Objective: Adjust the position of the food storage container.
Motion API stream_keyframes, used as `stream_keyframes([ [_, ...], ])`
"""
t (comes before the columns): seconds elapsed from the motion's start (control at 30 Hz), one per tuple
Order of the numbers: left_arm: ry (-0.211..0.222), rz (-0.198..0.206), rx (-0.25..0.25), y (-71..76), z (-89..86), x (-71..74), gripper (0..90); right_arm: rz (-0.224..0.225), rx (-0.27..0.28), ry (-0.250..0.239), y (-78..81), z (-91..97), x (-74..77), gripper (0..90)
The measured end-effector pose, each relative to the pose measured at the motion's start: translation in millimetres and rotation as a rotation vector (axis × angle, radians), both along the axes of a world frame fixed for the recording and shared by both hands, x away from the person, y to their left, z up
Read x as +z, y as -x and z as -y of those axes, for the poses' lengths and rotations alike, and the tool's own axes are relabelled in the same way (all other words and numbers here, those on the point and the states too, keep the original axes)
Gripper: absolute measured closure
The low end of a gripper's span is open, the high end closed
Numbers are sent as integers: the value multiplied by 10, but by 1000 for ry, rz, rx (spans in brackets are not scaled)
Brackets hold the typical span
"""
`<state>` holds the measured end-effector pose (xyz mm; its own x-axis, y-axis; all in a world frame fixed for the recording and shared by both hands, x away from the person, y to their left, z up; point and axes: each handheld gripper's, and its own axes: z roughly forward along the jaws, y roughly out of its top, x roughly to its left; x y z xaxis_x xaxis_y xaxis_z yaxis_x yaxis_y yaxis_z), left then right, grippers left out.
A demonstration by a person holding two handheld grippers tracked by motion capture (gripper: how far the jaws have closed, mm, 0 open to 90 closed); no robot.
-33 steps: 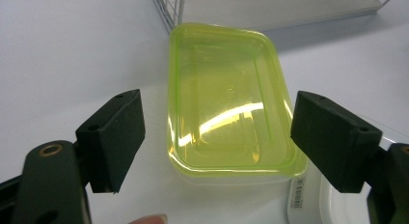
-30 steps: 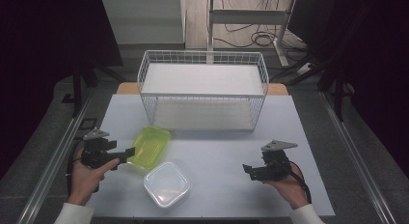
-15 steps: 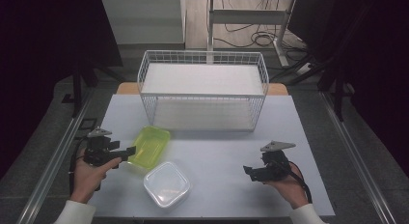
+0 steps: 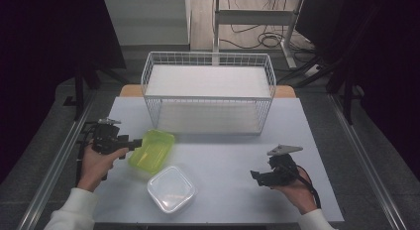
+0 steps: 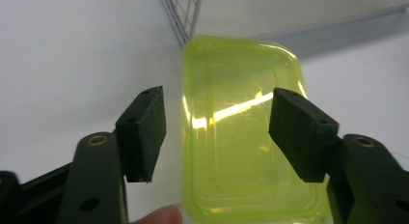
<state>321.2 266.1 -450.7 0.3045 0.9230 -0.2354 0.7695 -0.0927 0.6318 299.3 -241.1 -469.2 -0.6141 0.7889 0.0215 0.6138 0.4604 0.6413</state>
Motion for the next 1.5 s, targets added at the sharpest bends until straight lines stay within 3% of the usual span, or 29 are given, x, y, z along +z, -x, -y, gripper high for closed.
stream_keyframes([
  [0.23, 0, -38, 21, -211, -81, -15, 562, -9, -9, 11, -6, 20, -12, 131],
  [0.27, -1, -41, 25, -244, -92, -20, 661, -12, -11, 12, -9, 21, -18, 131],
  [0.3, -1, -41, 36, -275, -102, -26, 661, -12, -11, 12, -9, 21, -18, 131],
  [0.47, 2, -57, 46, -414, -126, -76, 882, -20, -9, 24, -19, 21, -39, 131],
  [0.77, -51, -113, 8, -638, -80, -194, 900, -43, -20, 40, -39, 49, -81, 131],
  [0.97, -77, -147, -5, -714, -56, -259, 900, -48, -20, 38, -43, 55, -89, 131],
  [1.3, -121, -167, -44, -780, 110, -315, 900, -59, -17, 52, -51, 57, -124, 131],
  [1.5, -109, -168, -55, -794, 160, -326, 900, -63, -15, 57, -51, 54, -140, 131],
])
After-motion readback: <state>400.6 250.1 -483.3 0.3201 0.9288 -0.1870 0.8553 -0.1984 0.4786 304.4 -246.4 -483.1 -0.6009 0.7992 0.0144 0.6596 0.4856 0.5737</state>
